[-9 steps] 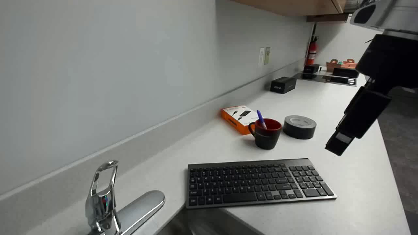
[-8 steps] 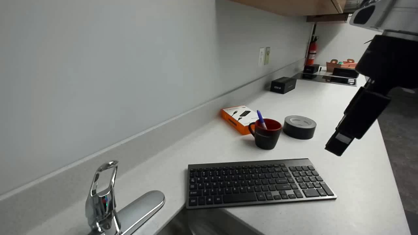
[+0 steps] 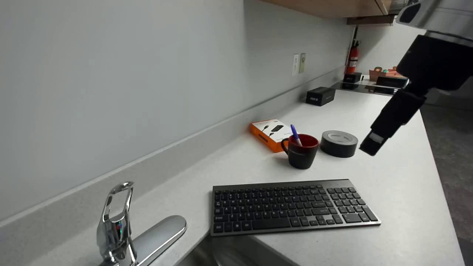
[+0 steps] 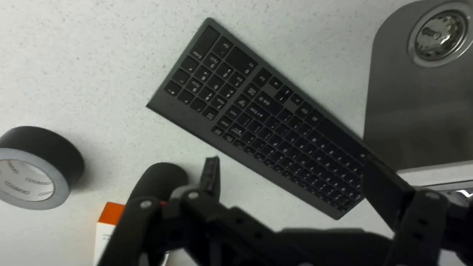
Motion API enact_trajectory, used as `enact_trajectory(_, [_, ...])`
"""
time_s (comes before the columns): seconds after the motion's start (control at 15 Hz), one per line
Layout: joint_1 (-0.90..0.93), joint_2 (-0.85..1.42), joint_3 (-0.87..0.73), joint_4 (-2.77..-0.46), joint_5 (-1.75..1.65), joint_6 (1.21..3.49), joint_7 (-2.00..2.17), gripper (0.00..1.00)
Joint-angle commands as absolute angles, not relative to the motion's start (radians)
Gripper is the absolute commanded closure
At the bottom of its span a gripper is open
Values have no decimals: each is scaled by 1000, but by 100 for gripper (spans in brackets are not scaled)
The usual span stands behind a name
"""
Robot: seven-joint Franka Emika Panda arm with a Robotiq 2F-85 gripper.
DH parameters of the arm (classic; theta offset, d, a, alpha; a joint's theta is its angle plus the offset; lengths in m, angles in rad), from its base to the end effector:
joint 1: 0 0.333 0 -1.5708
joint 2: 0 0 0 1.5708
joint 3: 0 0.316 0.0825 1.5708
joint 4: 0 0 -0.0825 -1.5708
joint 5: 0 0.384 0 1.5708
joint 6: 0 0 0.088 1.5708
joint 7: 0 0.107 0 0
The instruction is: Remove the marker from the mug and put it on the table
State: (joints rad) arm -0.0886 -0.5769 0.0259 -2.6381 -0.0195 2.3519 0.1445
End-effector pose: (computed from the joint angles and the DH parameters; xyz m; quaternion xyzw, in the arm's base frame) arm 0.3886 -0.0245 0.4574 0.9845 -0.0976 0.1452 0.0092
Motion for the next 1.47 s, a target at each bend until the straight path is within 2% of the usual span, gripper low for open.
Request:
enact_trajectory(0.0, [-190, -499, -19, -2597, -90, 2467, 167, 0])
enact_trajectory(0.4, [-300, -310, -89, -2457, -99, 2616, 210, 0])
enact_trajectory(0.53, [-280, -361, -106, -2500, -88, 2587, 166, 0])
enact_trajectory(0.87, [-279, -321, -109, -2467, -88, 2588, 187, 0])
enact_trajectory(1.4, [-293, -129, -88, -2374, -137, 2728, 284, 0])
